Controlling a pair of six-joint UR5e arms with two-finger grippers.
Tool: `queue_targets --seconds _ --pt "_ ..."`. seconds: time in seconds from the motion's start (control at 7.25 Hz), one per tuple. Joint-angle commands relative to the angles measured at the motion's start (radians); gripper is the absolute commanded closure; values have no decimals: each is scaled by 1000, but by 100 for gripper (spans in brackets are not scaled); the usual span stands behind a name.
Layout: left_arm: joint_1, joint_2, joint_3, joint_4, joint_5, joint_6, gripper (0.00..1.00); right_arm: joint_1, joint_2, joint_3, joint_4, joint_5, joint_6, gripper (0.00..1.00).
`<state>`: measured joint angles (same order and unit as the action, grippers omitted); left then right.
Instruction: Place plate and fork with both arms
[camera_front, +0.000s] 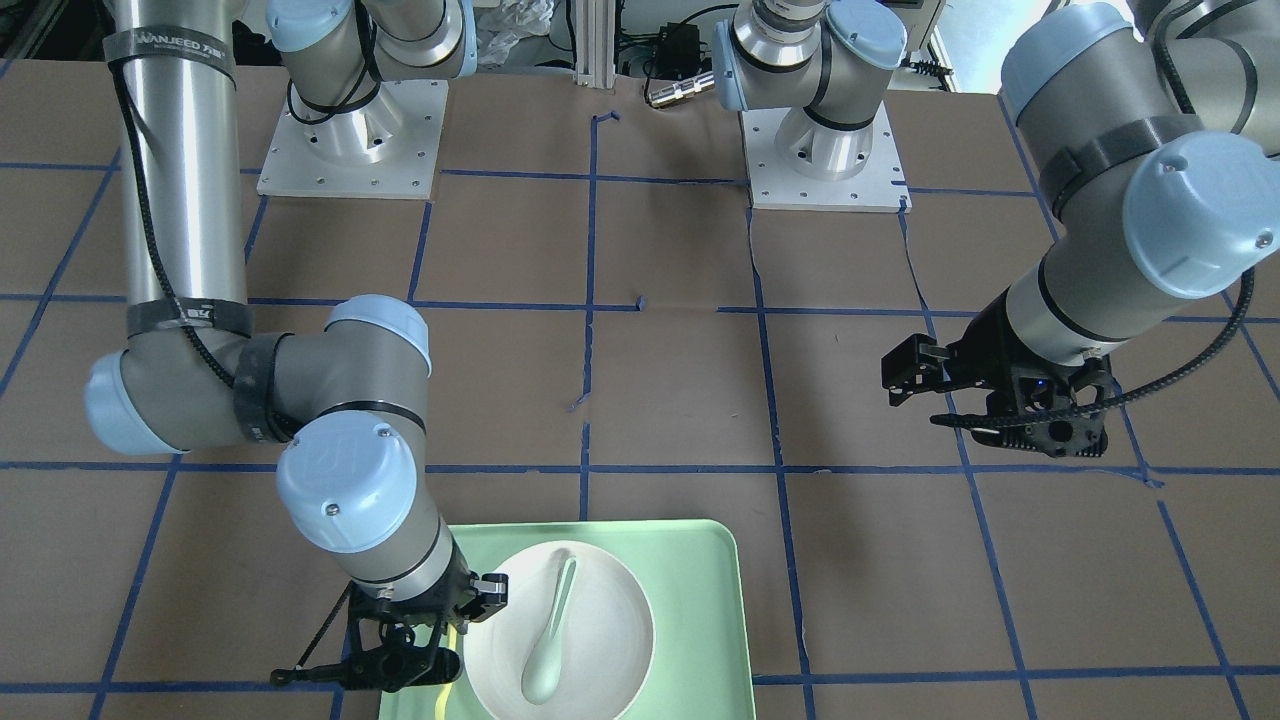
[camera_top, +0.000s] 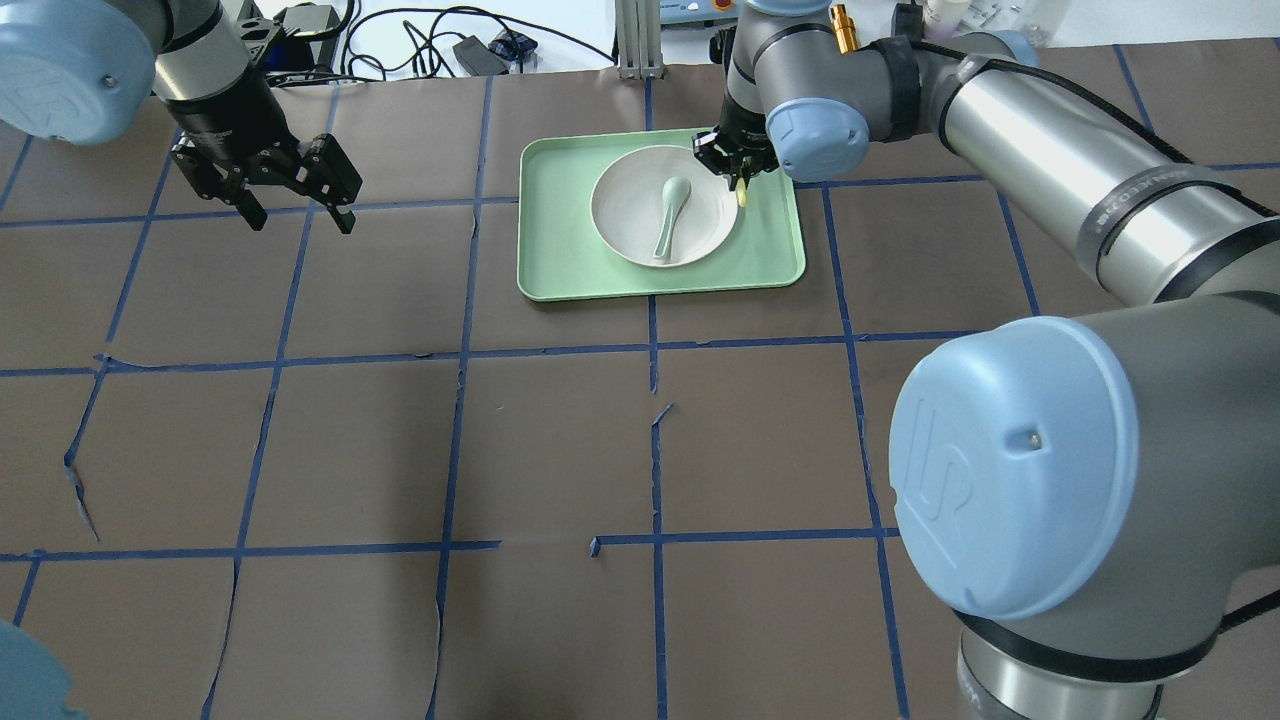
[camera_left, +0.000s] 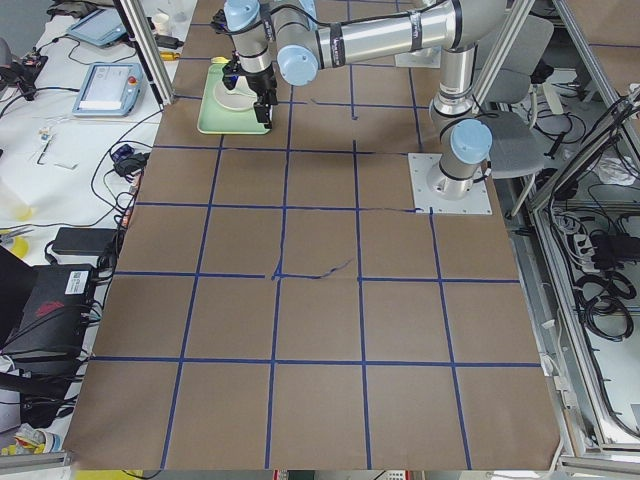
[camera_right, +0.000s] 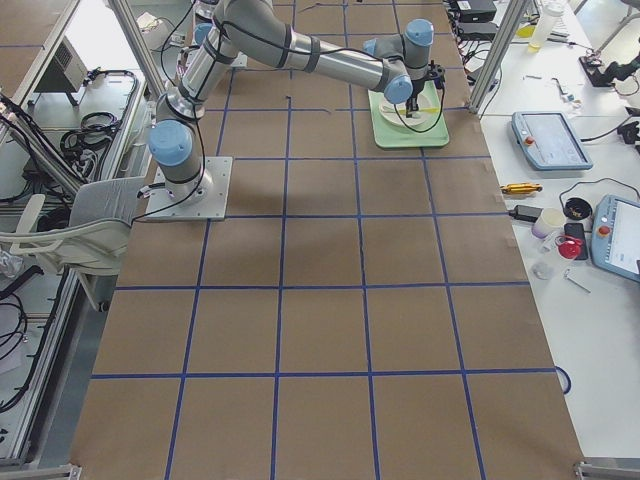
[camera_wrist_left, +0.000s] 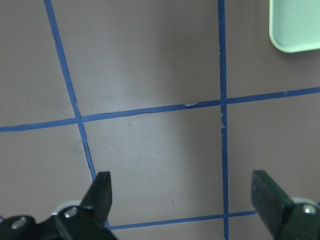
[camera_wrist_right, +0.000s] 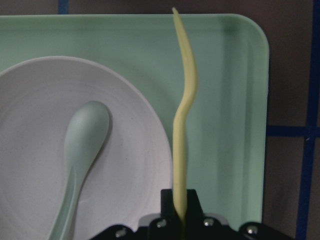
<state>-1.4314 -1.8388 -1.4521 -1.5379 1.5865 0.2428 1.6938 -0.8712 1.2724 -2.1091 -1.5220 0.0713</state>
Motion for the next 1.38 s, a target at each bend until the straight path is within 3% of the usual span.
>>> queue_targets --seconds 0.0,0.28,0.41,0.55,0.69,0.97,1.24 --pt "-12 6 -2 -8 0 -10 0 -34 9 39 1 43 -65 100" --pt "-15 7 -28 -5 -3 -10 0 -36 27 73 0 95 -54 100" --pt "-15 7 -30 -4 -3 -11 0 -36 27 73 0 92 -56 85" --pt "-15 12 -30 -4 -2 -11 0 -36 27 73 -2 76 -65 16" --pt "-15 15 -30 -4 0 -11 0 -36 24 74 -2 74 -67 0" --pt "-15 26 -27 -4 0 -11 0 -36 -17 74 3 44 -62 0" --pt "-20 42 -18 -1 -16 -87 0 -36 -162 76 230 -18 -70 0"
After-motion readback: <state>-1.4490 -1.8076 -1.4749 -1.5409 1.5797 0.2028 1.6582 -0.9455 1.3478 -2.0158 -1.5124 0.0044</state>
